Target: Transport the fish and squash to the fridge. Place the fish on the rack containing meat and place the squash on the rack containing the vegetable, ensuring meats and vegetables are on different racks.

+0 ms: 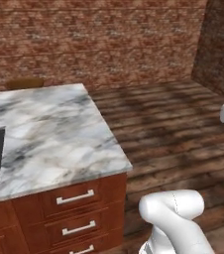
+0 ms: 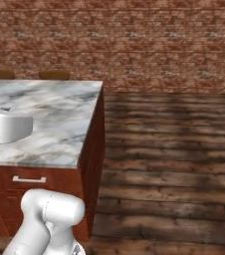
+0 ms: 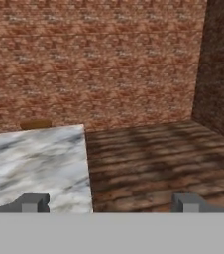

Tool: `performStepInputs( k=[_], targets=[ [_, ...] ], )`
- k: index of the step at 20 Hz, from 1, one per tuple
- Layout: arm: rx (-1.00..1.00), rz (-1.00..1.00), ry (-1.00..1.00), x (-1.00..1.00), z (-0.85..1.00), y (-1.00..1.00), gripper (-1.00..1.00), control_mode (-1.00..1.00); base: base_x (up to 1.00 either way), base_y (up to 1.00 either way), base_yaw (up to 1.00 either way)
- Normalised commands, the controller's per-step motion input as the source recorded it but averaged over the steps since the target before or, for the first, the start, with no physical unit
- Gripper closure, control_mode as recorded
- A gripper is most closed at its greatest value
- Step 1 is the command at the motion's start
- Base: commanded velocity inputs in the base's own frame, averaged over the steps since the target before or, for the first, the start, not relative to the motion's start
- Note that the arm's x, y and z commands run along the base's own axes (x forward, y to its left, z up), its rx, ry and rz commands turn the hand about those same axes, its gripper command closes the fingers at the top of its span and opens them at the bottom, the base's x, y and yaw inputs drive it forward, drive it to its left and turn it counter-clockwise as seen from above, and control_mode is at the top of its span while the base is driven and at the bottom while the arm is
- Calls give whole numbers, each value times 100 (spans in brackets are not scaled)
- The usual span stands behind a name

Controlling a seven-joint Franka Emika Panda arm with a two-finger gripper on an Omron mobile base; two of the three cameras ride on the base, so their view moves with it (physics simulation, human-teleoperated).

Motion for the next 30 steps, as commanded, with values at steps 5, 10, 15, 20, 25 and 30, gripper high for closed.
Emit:
performStepInputs(
  k=[5,10,15,20,25,30],
  targets=[
    [0,0,0,0,0,0,-100,100,46,-100,-7],
    [0,0,0,0,0,0,-100,100,72,-100,-3],
    [0,0,0,0,0,0,-100,100,100,-100,13],
    [0,0,0,0,0,0,-100,100,100,-100,30],
    [0,0,0,0,0,0,-100,100,100,-91,35],
    [0,0,0,0,0,0,-100,100,100,-77,39]
  ],
)
